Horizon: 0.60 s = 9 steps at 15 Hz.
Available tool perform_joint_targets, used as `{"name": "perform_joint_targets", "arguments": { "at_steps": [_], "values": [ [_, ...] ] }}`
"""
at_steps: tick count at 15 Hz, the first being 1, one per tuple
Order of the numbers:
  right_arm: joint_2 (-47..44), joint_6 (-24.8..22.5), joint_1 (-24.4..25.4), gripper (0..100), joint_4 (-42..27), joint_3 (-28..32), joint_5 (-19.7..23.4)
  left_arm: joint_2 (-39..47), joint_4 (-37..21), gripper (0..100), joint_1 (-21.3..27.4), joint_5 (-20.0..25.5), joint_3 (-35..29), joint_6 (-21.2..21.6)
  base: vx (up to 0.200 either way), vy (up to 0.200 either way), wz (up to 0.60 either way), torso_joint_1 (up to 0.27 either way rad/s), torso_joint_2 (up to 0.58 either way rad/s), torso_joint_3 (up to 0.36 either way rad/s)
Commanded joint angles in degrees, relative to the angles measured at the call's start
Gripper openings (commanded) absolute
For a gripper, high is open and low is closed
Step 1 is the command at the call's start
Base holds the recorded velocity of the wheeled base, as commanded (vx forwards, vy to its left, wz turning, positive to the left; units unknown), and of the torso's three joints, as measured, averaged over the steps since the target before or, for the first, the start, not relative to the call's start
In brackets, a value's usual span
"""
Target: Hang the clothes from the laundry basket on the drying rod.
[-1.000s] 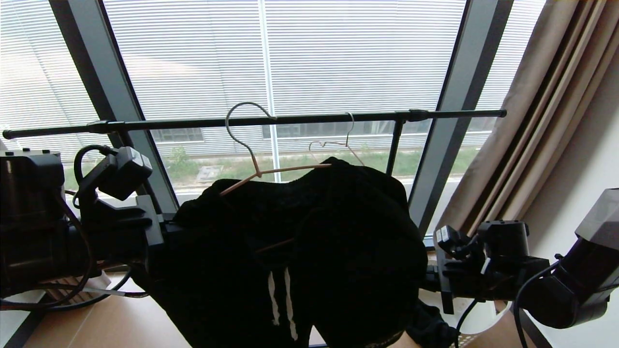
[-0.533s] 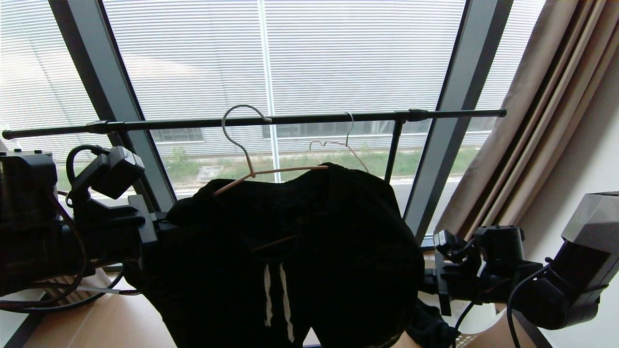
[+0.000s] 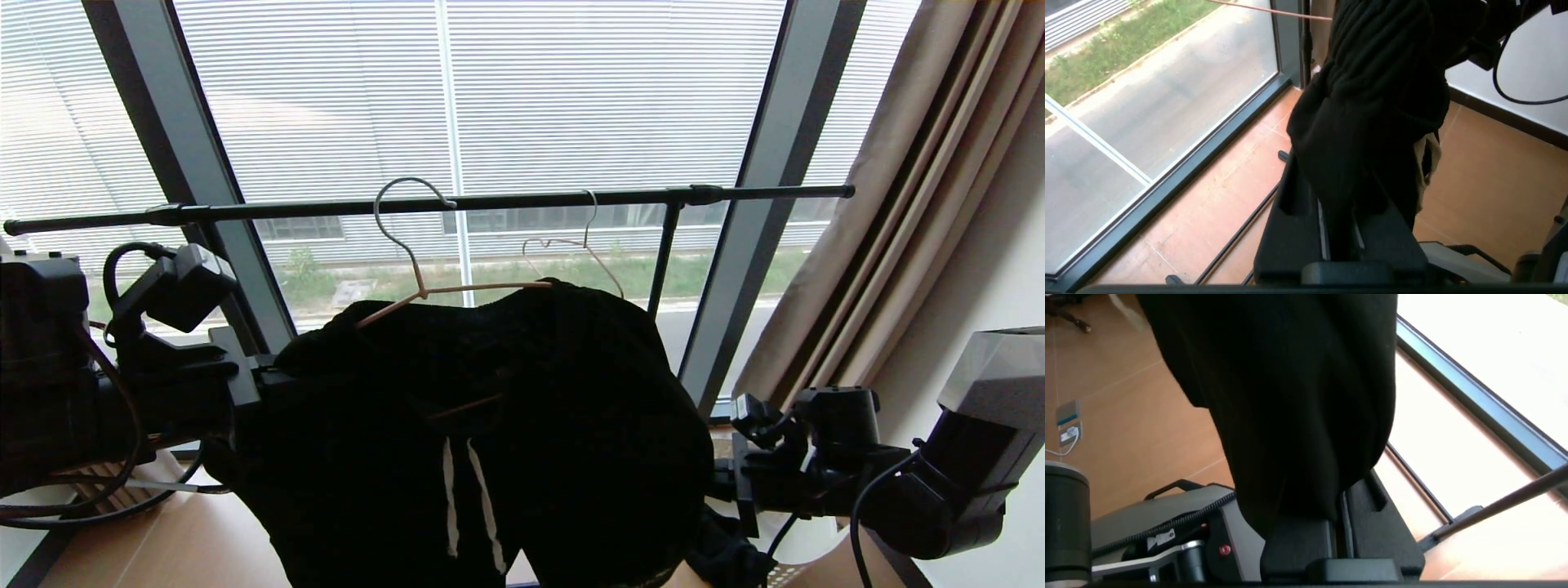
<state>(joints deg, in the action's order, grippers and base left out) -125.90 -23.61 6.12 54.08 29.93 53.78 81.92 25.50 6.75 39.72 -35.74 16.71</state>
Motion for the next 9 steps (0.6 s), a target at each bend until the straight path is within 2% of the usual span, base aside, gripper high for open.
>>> {"name": "perform_joint_targets", "arguments": {
  "at_steps": [1, 4, 5, 9],
  "values": [
    [0.13, -0.03, 0.38, 0, -0.02, -0.31, -0.08, 0.08, 0.07, 0, 0.19, 0.01, 0.15, 0.07, 0.000, 0.000, 0.00, 0.000, 0.00, 0.000],
    [0.48, -1.08, 0.47, 0, 0.68, -1.10, -1.67, 0.17, 0.07, 0, 0.19, 0.01, 0.41, -0.01, 0.000, 0.000, 0.00, 0.000, 0.00, 0.000],
    [0.40, -3.11, 0.47, 100, 2.70, -1.45, -1.67, 0.17, 0.07, 0, 0.19, 0.01, 0.94, -0.01, 0.000, 0.000, 0.00, 0.000, 0.00, 0.000],
    [7.96, -3.02, 1.09, 100, 3.75, -3.12, -3.86, -0.09, 0.07, 0, -0.34, -0.17, 2.96, -0.01, 0.000, 0.000, 0.00, 0.000, 0.00, 0.000]
  ]
}}
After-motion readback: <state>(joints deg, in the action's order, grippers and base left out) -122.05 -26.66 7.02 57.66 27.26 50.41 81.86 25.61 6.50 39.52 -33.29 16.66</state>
